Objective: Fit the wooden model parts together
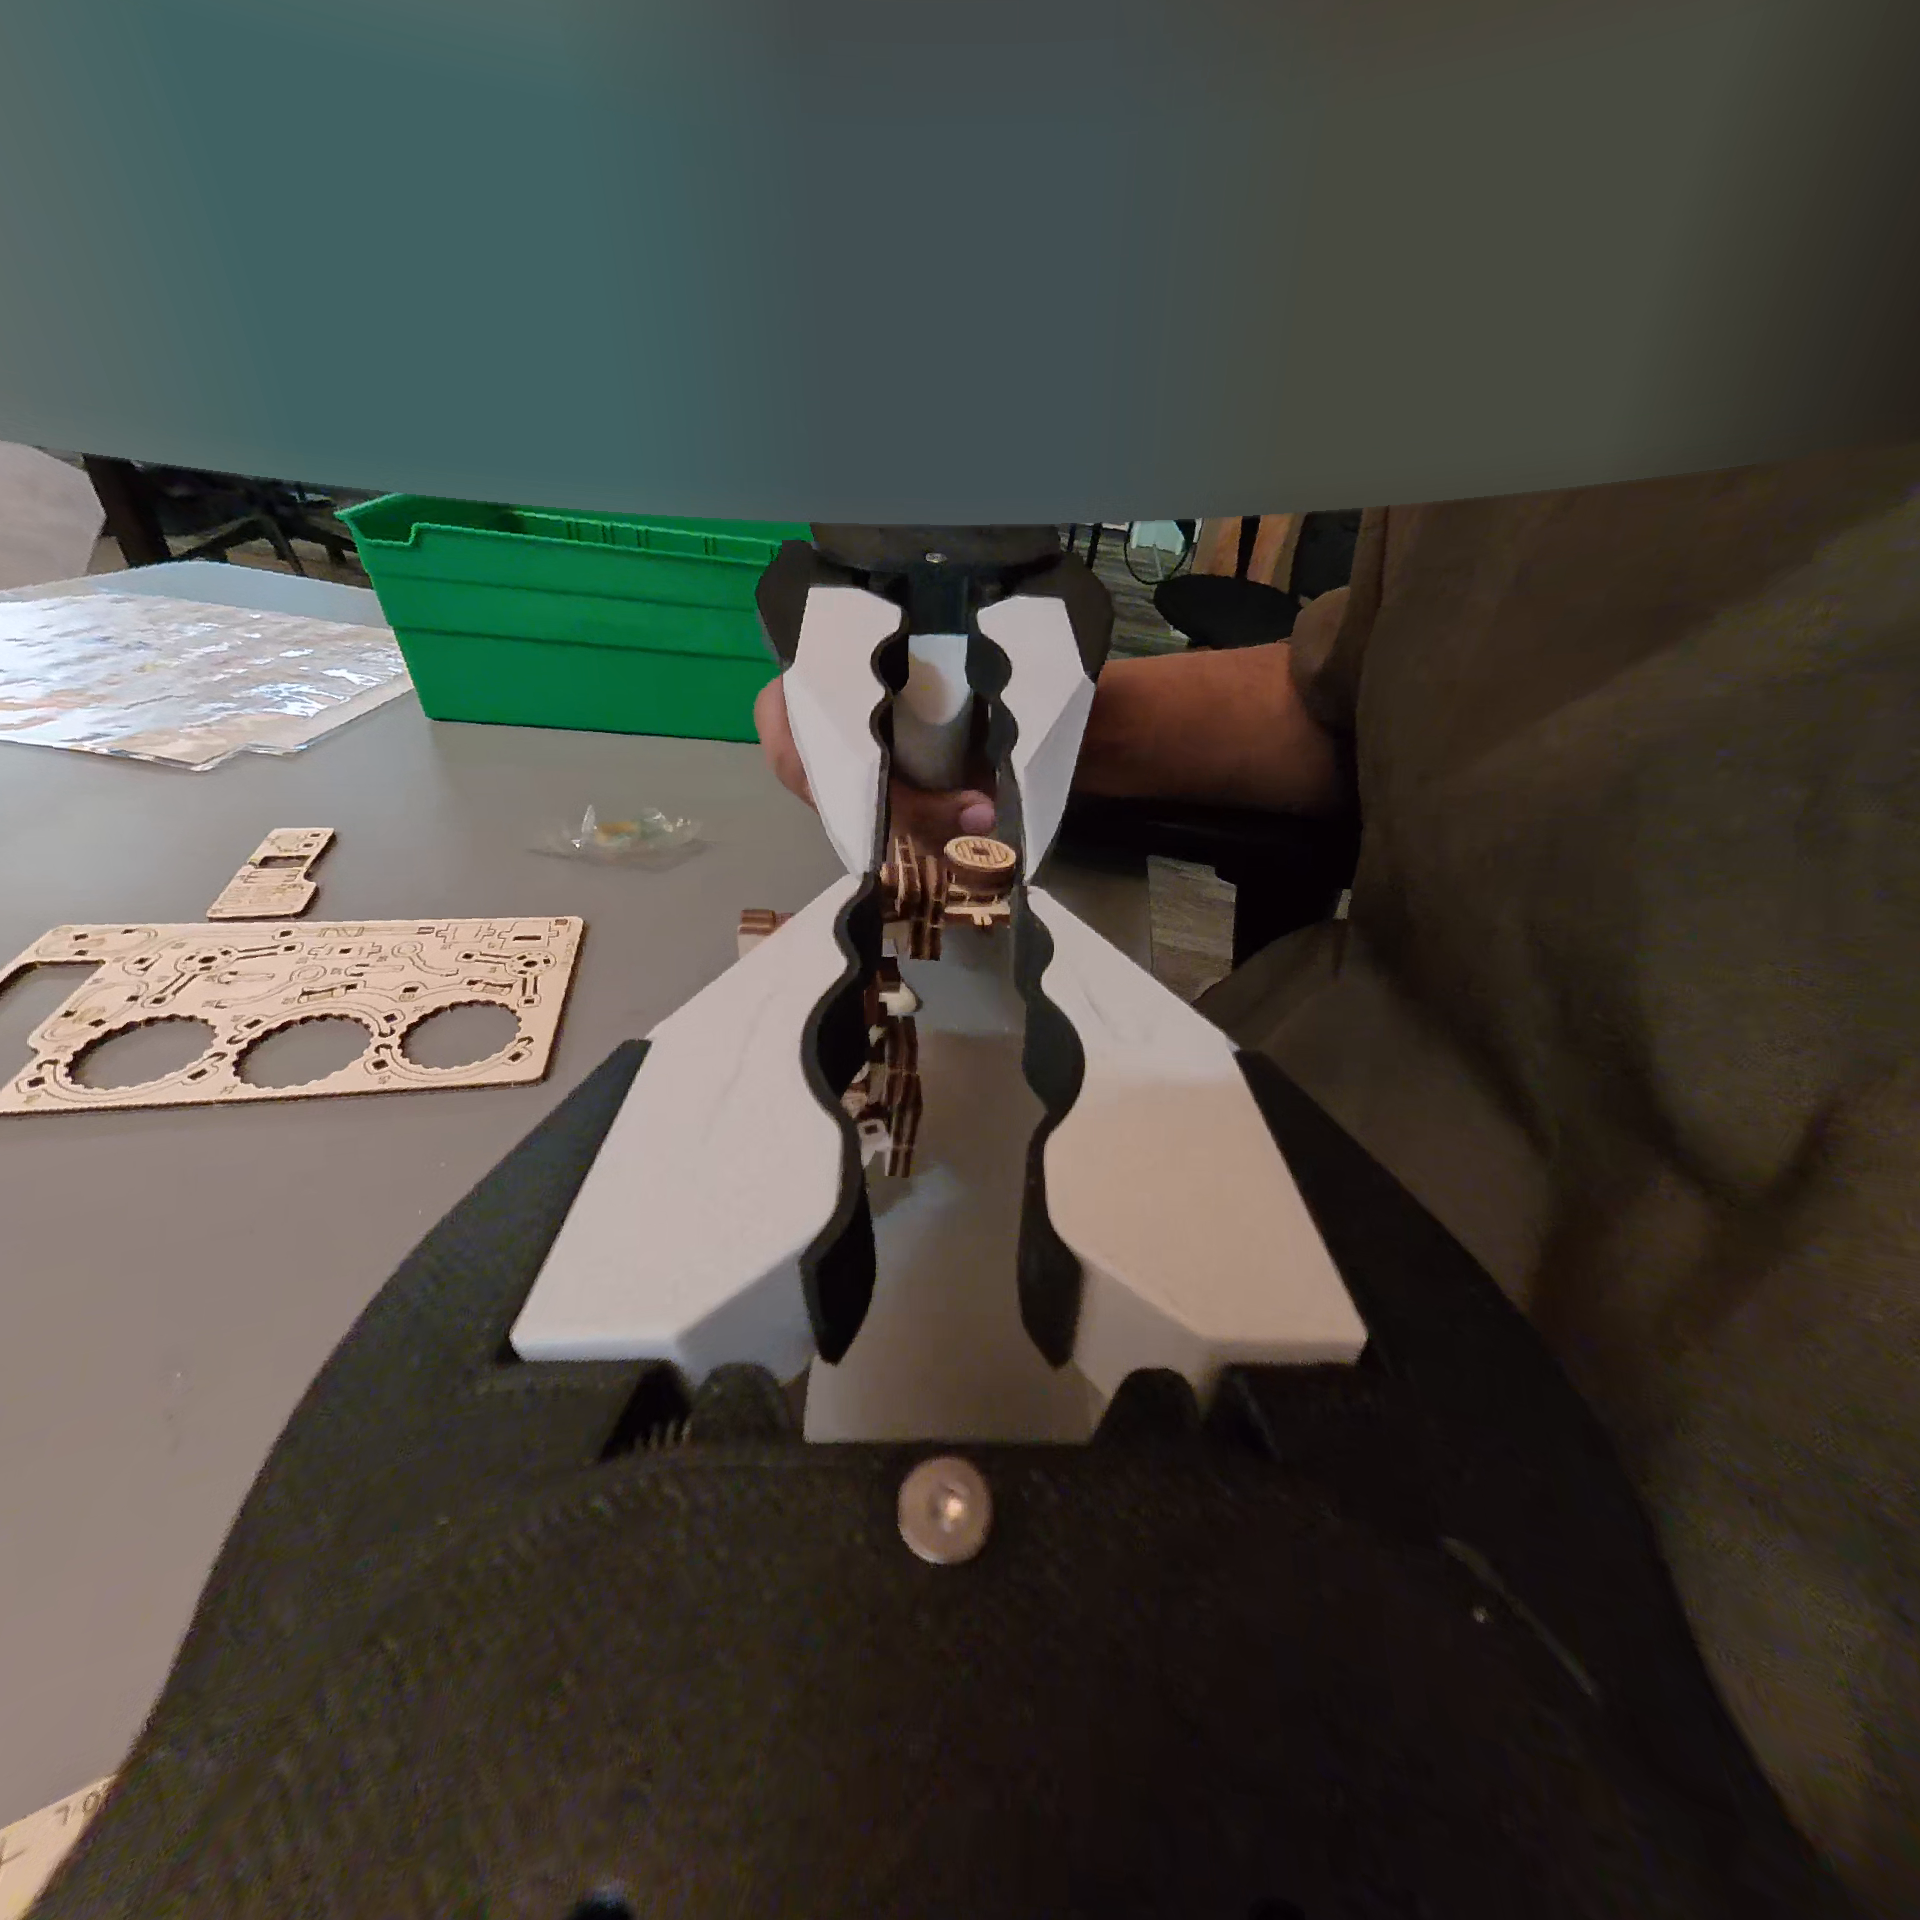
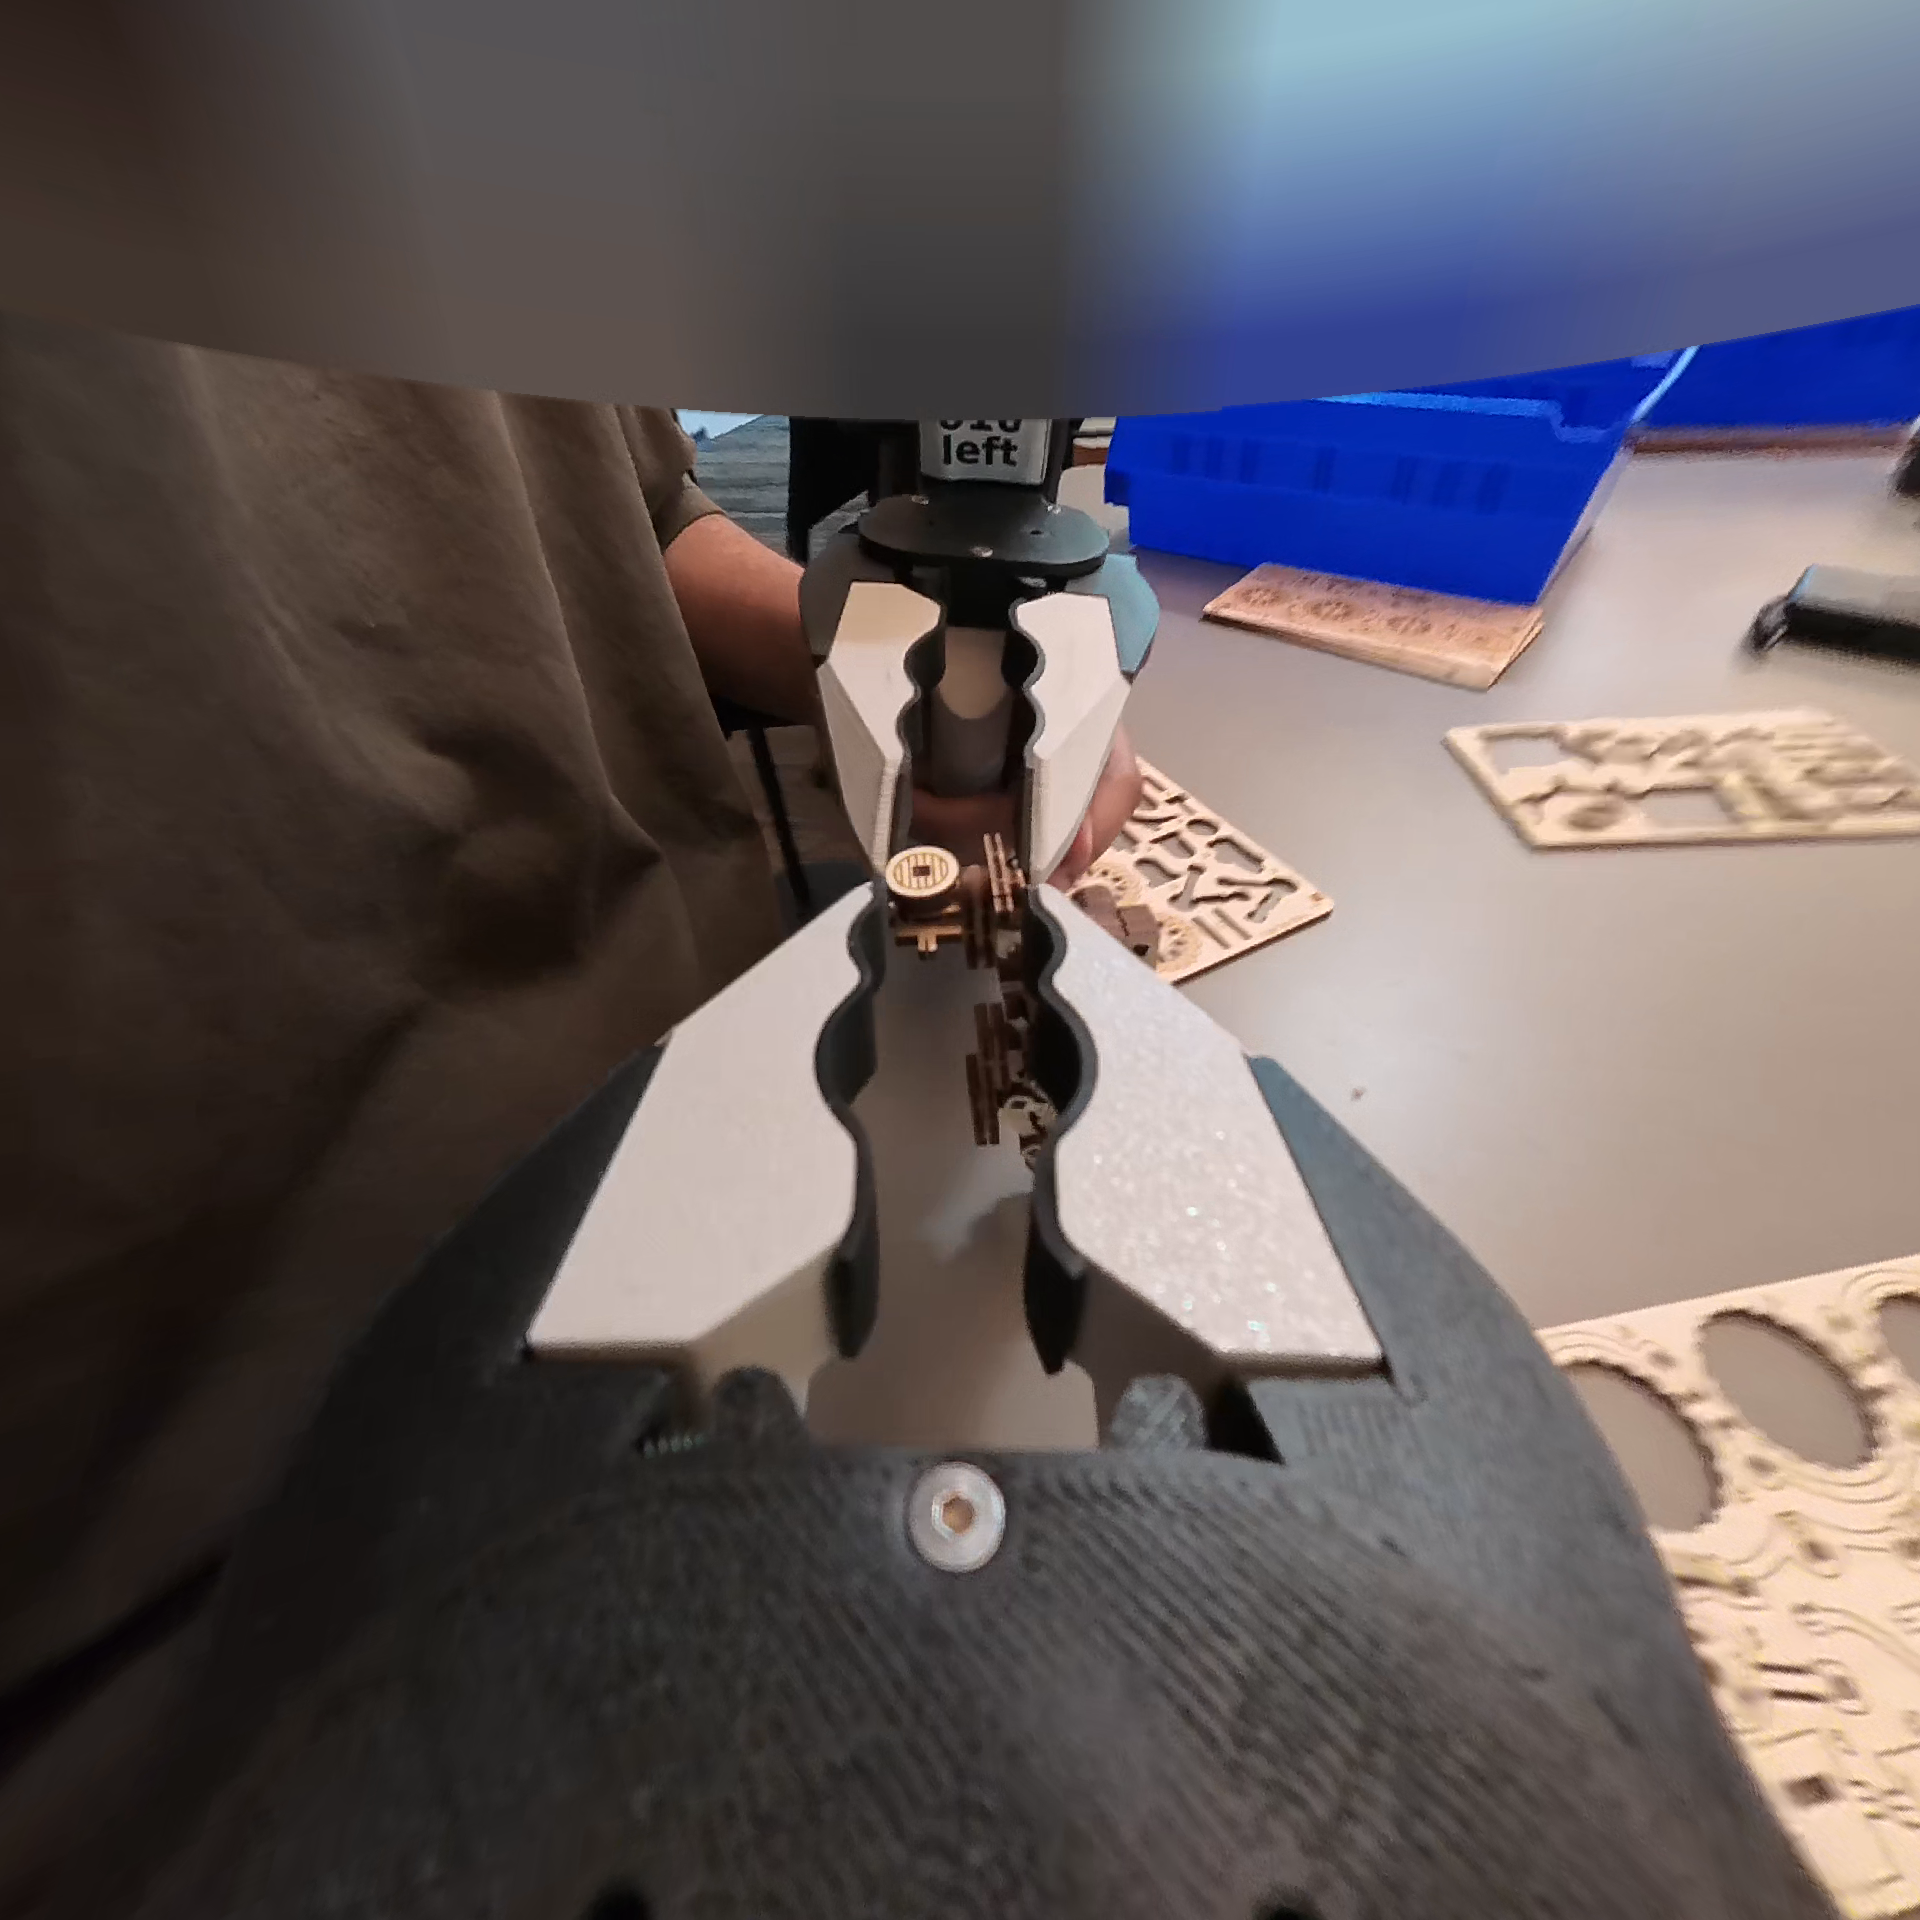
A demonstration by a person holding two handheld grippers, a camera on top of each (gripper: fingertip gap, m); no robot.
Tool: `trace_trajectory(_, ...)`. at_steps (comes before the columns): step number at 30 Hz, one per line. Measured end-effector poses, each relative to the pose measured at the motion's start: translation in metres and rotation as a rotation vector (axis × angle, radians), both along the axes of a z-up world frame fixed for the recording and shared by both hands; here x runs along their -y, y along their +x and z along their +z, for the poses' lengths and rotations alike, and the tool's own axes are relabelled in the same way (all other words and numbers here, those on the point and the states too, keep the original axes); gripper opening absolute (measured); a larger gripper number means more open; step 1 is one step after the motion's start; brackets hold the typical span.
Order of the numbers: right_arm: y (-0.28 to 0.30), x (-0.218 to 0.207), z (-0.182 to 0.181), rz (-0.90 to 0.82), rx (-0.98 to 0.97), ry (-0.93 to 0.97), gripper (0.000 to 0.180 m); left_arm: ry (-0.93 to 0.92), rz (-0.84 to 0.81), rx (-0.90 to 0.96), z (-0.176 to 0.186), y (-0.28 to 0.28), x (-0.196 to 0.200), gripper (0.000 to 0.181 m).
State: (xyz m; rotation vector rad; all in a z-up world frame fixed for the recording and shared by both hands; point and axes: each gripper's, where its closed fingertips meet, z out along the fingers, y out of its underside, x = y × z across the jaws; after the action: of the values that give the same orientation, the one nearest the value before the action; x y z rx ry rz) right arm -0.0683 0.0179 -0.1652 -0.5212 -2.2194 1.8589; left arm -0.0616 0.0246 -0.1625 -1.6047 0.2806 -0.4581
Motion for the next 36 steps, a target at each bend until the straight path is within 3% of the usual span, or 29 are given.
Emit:
trace_trajectory(11, 0.006, 0.004, 0.008, -0.055, -0.279, 0.144, 0.023, 0.1, 0.0, 0.076, 0.021, -0.008, 0.008, 0.017)
trace_trajectory(23, 0.009, 0.01, 0.009, -0.052, -0.345, 0.206, 0.023, 0.11, -0.004, 0.166, 0.026, -0.018, 0.011, 0.018)
trace_trajectory(30, 0.004, 0.0, 0.011, -0.029, -0.178, 0.036, 0.023, 0.017, 0.049, 0.298, 0.016, -0.036, 0.002, 0.032)
trace_trajectory(36, 0.016, -0.007, 0.027, 0.174, 0.159, -0.295, 0.023, -0.103, -0.083, 0.492, 0.008, -0.026, 0.001, 0.035)
